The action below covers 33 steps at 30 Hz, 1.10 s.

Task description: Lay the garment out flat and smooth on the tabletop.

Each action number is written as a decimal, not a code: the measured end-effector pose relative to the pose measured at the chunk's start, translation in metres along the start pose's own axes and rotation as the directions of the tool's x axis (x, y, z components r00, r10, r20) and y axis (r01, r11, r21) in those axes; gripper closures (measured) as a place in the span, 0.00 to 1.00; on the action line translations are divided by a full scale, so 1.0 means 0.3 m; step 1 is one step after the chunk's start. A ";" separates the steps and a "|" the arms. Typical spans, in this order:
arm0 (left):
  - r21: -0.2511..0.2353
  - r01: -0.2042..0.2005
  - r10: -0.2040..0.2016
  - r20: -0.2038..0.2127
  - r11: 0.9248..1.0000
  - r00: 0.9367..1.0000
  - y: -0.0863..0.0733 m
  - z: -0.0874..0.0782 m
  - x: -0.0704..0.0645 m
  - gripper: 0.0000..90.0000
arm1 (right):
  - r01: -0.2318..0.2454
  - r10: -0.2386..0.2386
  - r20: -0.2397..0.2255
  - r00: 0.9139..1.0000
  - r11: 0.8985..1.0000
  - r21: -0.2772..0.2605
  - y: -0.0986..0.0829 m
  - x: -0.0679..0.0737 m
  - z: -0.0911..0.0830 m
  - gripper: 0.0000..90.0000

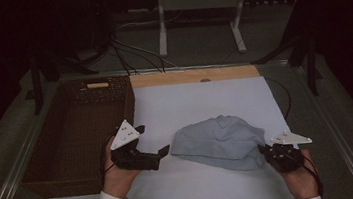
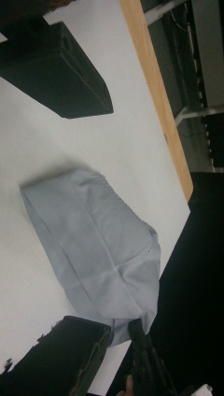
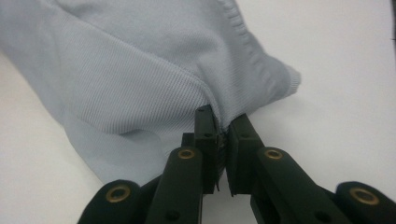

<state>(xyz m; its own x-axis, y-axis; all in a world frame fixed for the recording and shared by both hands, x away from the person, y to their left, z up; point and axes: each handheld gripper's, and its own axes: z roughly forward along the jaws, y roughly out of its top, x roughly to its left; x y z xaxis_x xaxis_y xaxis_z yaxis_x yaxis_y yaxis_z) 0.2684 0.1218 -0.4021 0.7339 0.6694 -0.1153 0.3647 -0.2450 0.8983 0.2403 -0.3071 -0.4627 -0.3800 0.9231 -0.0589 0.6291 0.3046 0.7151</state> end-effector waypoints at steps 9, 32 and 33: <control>0.001 -0.001 0.001 0.000 1.000 1.000 0.000 0.000 0.002 0.00 | -0.037 0.037 0.043 0.998 0.999 0.006 -0.016 -0.056 -0.007 0.95; 0.002 -0.001 0.001 -0.001 1.000 1.000 -0.002 0.003 0.000 0.00 | -0.109 0.109 0.011 0.994 0.994 -0.021 -0.005 -0.077 -0.011 0.36; 0.001 -0.001 0.001 -0.002 1.000 1.000 -0.002 0.004 0.000 0.00 | -0.111 0.111 0.002 0.994 0.993 -0.027 -0.001 -0.071 -0.011 0.33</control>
<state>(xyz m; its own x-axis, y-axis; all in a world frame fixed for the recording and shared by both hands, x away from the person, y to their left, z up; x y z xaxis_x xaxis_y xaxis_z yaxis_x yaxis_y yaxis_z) 0.2688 0.1212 -0.4031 0.7332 0.6703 -0.1141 0.3649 -0.2463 0.8979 0.2459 -0.3278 -0.4594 -0.3061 0.9518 0.0195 0.6490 0.1936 0.7357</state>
